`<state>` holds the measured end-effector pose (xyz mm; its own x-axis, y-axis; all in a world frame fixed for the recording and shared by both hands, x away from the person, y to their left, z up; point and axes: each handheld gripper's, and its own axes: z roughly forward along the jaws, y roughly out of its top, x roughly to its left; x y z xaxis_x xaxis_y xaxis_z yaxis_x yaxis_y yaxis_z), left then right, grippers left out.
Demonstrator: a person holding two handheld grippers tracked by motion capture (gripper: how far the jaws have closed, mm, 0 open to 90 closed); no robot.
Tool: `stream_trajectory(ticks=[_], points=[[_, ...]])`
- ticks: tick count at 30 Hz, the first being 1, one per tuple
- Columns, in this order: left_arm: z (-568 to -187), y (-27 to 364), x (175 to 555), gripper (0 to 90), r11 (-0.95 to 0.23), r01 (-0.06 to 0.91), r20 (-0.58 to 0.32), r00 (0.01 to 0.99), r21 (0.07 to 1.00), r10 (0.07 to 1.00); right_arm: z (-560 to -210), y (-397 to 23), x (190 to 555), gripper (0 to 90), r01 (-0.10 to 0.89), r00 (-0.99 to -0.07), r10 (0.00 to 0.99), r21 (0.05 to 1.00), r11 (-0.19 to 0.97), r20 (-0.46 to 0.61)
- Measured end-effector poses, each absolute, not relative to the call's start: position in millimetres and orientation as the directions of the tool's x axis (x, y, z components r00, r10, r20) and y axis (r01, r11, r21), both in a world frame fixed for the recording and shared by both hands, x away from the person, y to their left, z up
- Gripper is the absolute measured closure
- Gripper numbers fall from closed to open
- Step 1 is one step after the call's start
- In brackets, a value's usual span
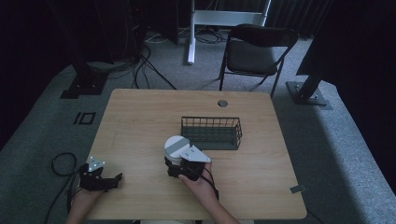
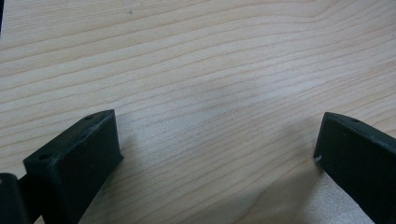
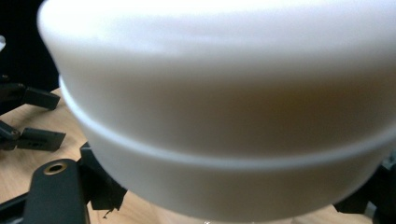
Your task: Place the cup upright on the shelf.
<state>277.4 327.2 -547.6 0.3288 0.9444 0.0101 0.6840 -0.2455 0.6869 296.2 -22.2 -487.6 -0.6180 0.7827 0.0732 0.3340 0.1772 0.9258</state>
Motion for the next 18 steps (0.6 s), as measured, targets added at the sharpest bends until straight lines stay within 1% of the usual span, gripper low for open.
stream_trajectory(ticks=[7,18], points=[[-547.7,327.1,277.4,0.6,-0.245,0.684,0.01,0.328,0.688,0.945,-471.8,-29.4,304.0,17.6,0.307,-0.61,0.79,0.938,0.16,0.065],[-547.6,327.2,277.4,0.6,-0.246,0.684,0.01,0.329,0.687,0.944,-442.8,-50.0,330.2,17.7,0.265,-0.543,0.839,0.956,0.128,0.038]])
